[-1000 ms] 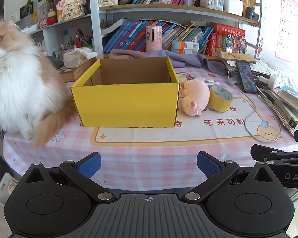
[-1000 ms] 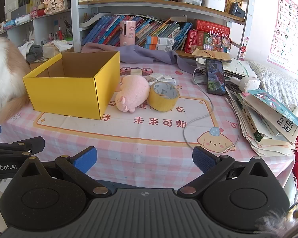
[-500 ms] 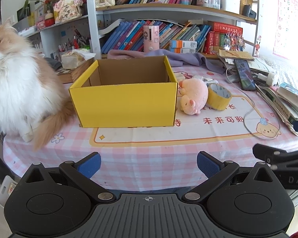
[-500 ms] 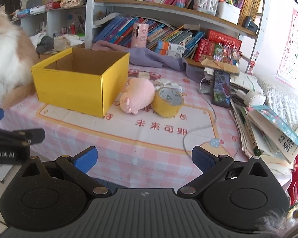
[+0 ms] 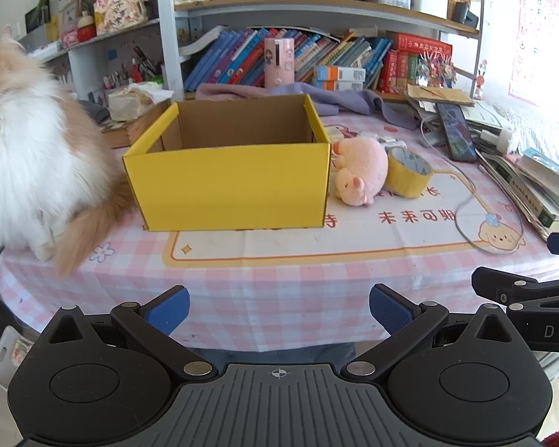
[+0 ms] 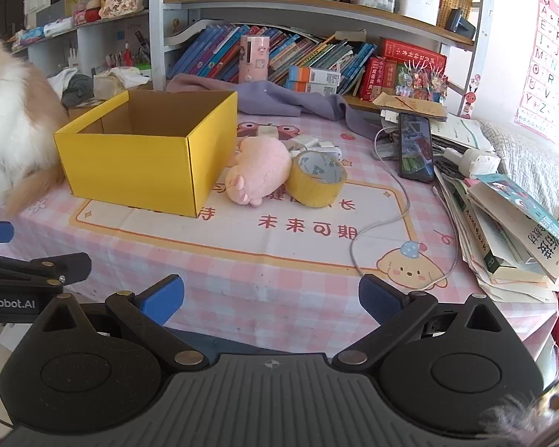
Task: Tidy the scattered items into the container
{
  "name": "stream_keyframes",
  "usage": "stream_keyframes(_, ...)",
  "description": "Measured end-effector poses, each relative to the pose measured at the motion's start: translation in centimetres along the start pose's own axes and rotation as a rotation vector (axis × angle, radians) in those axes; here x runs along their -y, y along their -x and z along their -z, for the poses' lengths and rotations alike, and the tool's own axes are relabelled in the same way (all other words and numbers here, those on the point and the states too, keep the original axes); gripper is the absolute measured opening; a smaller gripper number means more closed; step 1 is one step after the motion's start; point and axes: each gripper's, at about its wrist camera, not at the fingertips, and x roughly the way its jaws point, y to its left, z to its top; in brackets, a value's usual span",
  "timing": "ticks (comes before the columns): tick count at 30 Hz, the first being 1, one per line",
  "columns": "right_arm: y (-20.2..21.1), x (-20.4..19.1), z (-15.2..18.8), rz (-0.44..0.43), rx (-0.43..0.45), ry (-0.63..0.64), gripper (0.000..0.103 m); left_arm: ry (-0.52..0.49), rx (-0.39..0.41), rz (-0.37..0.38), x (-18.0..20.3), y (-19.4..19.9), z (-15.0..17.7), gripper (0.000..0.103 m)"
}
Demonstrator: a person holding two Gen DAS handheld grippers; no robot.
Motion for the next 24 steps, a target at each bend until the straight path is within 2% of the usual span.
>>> stream_keyframes(10, -0.1, 0.5, 0.2, 0.008, -0.012, 0.010, 0.102, -0.001, -0.024, 0.030, 0.7, -0.8, -0.1, 0.103)
stream_keyframes(24, -1.9, 3.4, -0.4, 0.032, -0.022, -0.048, 0.101, -0.062, -0.028, 0.070, 3.2, -3.0, -1.6, 0.101)
